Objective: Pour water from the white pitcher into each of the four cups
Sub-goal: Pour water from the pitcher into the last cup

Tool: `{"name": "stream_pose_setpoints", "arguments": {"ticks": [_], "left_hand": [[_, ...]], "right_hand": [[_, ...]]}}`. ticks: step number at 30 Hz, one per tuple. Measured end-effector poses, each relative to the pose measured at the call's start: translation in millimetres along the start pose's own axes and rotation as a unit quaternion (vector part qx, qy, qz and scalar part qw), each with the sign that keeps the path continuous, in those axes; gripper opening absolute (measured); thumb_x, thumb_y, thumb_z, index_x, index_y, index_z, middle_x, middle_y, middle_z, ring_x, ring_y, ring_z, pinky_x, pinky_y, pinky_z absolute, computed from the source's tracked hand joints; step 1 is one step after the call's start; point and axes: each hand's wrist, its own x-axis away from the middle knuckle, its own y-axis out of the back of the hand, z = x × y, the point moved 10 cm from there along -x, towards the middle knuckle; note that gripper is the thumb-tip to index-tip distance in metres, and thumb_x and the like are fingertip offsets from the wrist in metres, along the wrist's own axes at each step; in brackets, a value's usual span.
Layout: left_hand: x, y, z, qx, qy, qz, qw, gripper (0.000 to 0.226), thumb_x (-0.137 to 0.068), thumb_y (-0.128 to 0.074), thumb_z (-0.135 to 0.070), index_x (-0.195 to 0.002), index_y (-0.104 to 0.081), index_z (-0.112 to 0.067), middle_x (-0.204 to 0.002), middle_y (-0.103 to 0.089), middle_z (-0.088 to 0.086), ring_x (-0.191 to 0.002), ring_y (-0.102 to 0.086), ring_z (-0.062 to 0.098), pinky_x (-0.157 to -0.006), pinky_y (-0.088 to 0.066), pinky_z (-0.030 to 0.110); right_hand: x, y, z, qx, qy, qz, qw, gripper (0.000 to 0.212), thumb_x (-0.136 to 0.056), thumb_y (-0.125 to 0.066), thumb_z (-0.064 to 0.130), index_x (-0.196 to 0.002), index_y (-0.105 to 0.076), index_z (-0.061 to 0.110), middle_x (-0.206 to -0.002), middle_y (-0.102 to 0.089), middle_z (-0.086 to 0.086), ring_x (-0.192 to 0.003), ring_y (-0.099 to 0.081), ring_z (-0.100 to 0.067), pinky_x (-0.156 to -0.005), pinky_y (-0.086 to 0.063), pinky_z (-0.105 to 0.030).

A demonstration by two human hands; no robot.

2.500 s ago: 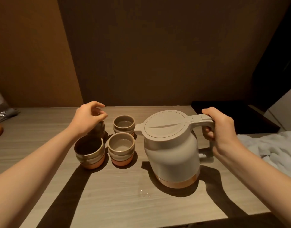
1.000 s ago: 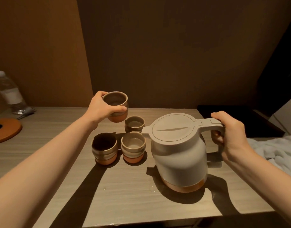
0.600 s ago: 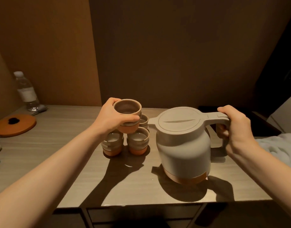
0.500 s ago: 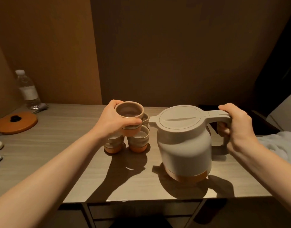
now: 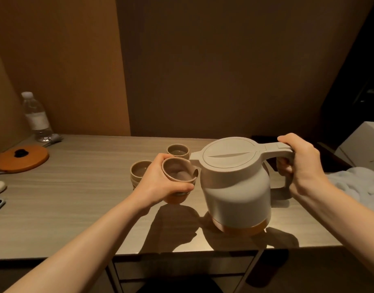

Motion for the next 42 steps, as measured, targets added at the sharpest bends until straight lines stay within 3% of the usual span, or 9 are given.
{"name": "stream_pose_setpoints", "arguments": {"ticks": [3, 8, 13, 18, 30, 36, 42], "left_hand": [[-1.5, -2.6, -2.4, -0.036, -0.015, 0.003, 0.999, 0.079, -0.051, -0.094, -0.031, -0.115, -0.047, -0.034, -0.107, -0.057, -0.020, -0.099, -0.057, 0.001, -0.074, -0.046, 0.014], [-7.9, 0.5, -1.3, -0.097, -0.038, -0.007, 0.995, 0.086, -0.045, -0.093, -0.040, -0.117, -0.046, -0.038, -0.117, -0.056, -0.014, -0.108, -0.056, 0.009, -0.089, -0.054, 0.034], [-9.8, 3.2, 0.2, -0.107, -0.041, -0.013, 0.993, 0.087, -0.045, -0.092, -0.040, -0.118, -0.046, -0.039, -0.119, -0.055, -0.013, -0.108, -0.056, 0.012, -0.082, -0.057, 0.032], [-9.4, 6.1, -2.1, -0.114, -0.043, -0.014, 0.992, 0.085, -0.045, -0.092, -0.037, -0.117, -0.048, -0.038, -0.117, -0.056, -0.014, -0.107, -0.056, 0.012, -0.083, -0.058, 0.042], [-10.0, 3.8, 0.7, -0.148, -0.051, -0.012, 0.988, 0.082, -0.049, -0.094, -0.031, -0.116, -0.047, -0.034, -0.116, -0.052, -0.012, -0.105, -0.054, 0.011, -0.084, -0.057, 0.035], [-7.1, -1.3, 9.1, -0.148, -0.060, -0.025, 0.987, 0.083, -0.048, -0.094, -0.034, -0.116, -0.046, -0.035, -0.116, -0.053, -0.012, -0.106, -0.053, 0.009, -0.082, -0.049, 0.024], [-7.1, -3.2, 12.8, -0.134, -0.063, -0.040, 0.988, 0.084, -0.047, -0.094, -0.034, -0.115, -0.046, -0.036, -0.116, -0.055, -0.012, -0.108, -0.054, 0.009, -0.089, -0.051, 0.031]], "right_hand": [[-1.2, -2.0, -0.8, -0.001, 0.000, 0.005, 1.000, 0.031, -0.088, -0.056, 0.027, -0.059, -0.051, 0.015, -0.043, -0.049, 0.011, -0.037, -0.044, -0.001, -0.041, -0.032, -0.017], [-2.2, -4.1, -4.9, 0.002, -0.004, 0.003, 1.000, 0.031, -0.087, -0.058, 0.027, -0.058, -0.052, 0.016, -0.044, -0.049, 0.010, -0.040, -0.042, -0.002, -0.044, -0.030, -0.019], [-3.5, -9.1, -5.6, 0.022, 0.001, 0.009, 1.000, 0.034, -0.086, -0.058, 0.027, -0.055, -0.052, 0.015, -0.048, -0.047, 0.004, -0.050, -0.039, -0.009, -0.050, -0.030, -0.025], [-5.9, -14.9, -7.2, 0.027, -0.005, 0.018, 0.999, 0.035, -0.084, -0.060, 0.024, -0.051, -0.050, 0.015, -0.040, -0.043, 0.008, -0.043, -0.036, -0.007, -0.047, -0.028, -0.024], [-12.9, -30.3, -7.6, 0.085, -0.013, 0.055, 0.995, 0.037, -0.087, -0.059, 0.024, -0.052, -0.050, 0.014, -0.036, -0.043, 0.009, -0.032, -0.036, -0.003, -0.040, -0.028, -0.019], [-19.0, -41.6, -0.7, 0.114, -0.010, 0.077, 0.990, 0.039, -0.084, -0.059, 0.022, -0.048, -0.047, 0.011, -0.036, -0.037, 0.004, -0.030, -0.028, -0.006, -0.035, -0.024, -0.018], [-23.9, -50.2, 4.6, 0.137, 0.006, 0.084, 0.987, 0.038, -0.082, -0.059, 0.019, -0.047, -0.047, 0.011, -0.038, -0.037, 0.002, -0.031, -0.030, -0.007, -0.034, -0.024, -0.017]]}}
